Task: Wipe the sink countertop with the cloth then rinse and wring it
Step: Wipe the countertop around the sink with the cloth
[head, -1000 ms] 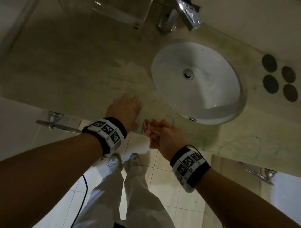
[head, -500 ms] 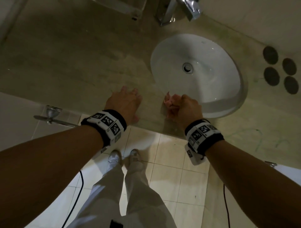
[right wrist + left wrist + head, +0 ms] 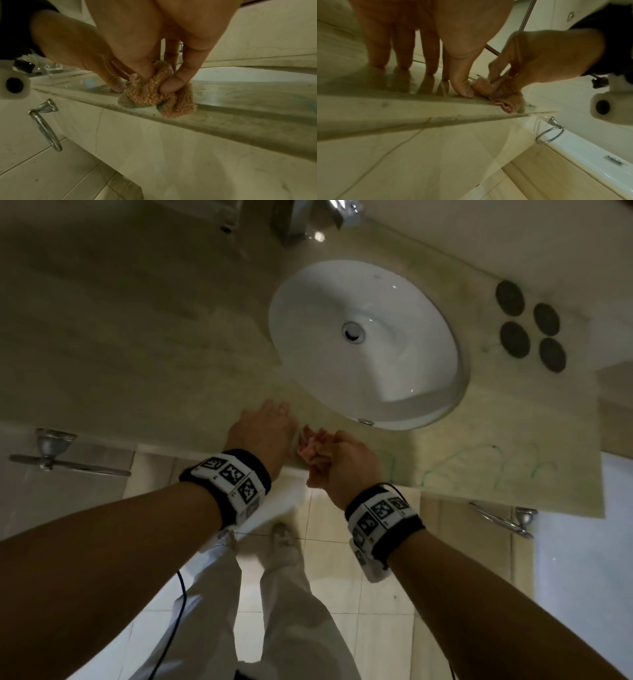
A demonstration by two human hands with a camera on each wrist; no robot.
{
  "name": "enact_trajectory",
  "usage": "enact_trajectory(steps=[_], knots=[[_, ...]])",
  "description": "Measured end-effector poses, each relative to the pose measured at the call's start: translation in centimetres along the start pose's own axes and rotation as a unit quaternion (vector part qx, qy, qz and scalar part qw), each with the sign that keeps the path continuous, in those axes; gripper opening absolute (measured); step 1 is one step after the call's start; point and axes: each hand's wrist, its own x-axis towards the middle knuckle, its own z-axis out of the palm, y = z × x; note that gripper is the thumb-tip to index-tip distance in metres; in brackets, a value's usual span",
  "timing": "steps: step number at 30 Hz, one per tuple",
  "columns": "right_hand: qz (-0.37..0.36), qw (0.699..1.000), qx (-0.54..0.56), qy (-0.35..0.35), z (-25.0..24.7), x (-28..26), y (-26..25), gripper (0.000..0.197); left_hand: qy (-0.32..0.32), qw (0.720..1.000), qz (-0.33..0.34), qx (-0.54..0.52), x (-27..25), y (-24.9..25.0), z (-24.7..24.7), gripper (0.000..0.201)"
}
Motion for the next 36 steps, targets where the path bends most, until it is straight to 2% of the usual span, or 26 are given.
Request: enact_trajectory(steps=[3, 6, 8, 9, 11, 12, 15, 20, 23, 26, 28, 32, 36], knots=[[0.024, 0.999, 0.028, 0.010, -0.9, 1.1, 0.8, 0.030, 0.020, 1.000, -0.003, -0.013, 0.7, 1.2, 0.7, 0.037], [0.048, 0.997, 0.044, 0.032, -3.1, 2.4, 1.8, 0.018, -0.008, 1.000, -0.020, -0.011, 1.0, 1.5, 0.9, 0.038], [0.048, 0.997, 0.050, 0.037, -4.2, 2.6, 2.3, 0.035, -0.024, 0.999, -0.024, -0.004, 0.9, 2.1, 0.7, 0.048], [0.039, 0.997, 0.052, 0.045, -4.3, 2.7, 2.6, 0.038, -0.021, 0.999, -0.027, 0.000, 0.9, 2.4, 0.5, 0.052], [0.010, 0.998, 0.037, 0.050, -3.7, 2.9, 3.2, 0.017, -0.008, 0.999, -0.031, 0.008, 1.0, 3.2, 0.4, 0.057], [-0.009, 0.998, 0.024, 0.048, -3.2, 2.9, 3.5, 0.013, -0.004, 0.999, -0.036, 0.008, 0.9, 3.5, 0.5, 0.057], [-0.056, 0.997, -0.005, 0.047, -1.6, 2.1, 4.9, 0.015, 0.003, 0.998, -0.057, 0.019, 0.8, 4.4, 0.0, 0.062], [-0.102, 0.993, 0.020, 0.048, 0.1, -1.8, 7.0, 0.011, -0.006, 0.996, -0.073, 0.051, 0.7, 5.6, -0.4, 0.065], [-0.115, 0.991, 0.043, 0.060, 0.6, -2.1, 7.7, 0.015, -0.008, 0.995, -0.083, 0.064, 0.9, 6.4, -0.2, 0.061], [-0.103, 0.993, 0.036, 0.044, 0.3, -1.5, 8.1, 0.017, 0.016, 0.995, -0.081, 0.057, 1.4, 7.6, 0.3, 0.051], [-0.074, 0.996, 0.034, 0.046, -0.5, -0.8, 9.3, 0.019, 0.009, 0.995, -0.078, 0.054, 1.8, 8.6, 0.4, 0.055], [-0.026, 0.995, 0.033, 0.096, -2.7, 0.9, 12.1, 0.016, -0.016, 0.996, -0.062, 0.054, 2.9, 10.2, 0.5, 0.073], [-0.054, 0.993, 0.018, 0.107, -2.6, 0.6, 13.0, 0.012, -0.012, 0.997, -0.059, 0.044, 3.0, 10.5, 0.6, 0.075]])
